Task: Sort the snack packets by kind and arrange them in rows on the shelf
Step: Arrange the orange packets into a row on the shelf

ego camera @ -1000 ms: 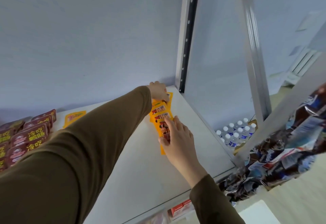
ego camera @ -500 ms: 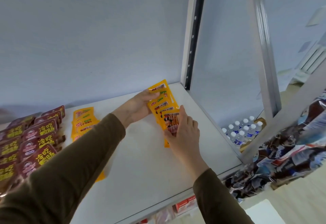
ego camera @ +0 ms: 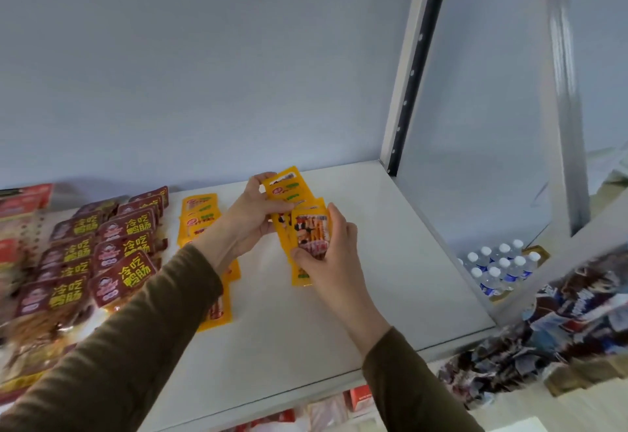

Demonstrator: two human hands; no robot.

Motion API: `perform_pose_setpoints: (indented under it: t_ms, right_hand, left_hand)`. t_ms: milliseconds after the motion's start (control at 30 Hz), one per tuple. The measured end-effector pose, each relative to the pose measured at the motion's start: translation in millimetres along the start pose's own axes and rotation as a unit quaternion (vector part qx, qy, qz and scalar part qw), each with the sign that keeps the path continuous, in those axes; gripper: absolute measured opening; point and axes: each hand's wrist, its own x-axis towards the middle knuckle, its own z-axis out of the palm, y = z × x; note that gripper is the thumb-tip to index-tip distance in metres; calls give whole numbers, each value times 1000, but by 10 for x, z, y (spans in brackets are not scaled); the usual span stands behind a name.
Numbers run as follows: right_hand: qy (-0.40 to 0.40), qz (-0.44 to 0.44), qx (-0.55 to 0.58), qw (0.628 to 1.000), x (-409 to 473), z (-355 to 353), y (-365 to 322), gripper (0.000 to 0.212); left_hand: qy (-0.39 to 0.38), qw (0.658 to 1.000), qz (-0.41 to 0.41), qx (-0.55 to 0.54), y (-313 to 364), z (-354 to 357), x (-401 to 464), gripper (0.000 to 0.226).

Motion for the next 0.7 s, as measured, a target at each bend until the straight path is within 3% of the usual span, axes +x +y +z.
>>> perform_pose_setpoints:
  t_ms: [133,267,333,467,567,700]
  right_hand:
    - [-47,-20,-47,998,75,336,-161,101]
    - [-57,-67,-284,955,-47,434,-153,94]
    - [-65,-77,-324,941,-112,407,-125,90]
    - [-87,-112,-322,936,-168,344,-114,80]
    - [-101,-133,-336,927,-211,295,-73,68]
    - [-119,-119,-341,925,-207,224,-31,68]
  left_hand:
    - [65,994,-8,90,192,-318,14,79]
    - [87,968,-18,237,180,-414,93,106]
    - [85,945,-13,315,152,-411,114,112]
    - [92,893,-6,440,138,-372,97,113]
    - [81,852,6,516,117,-335,47,96]
    - [30,871,-8,490,102,-286,2,79]
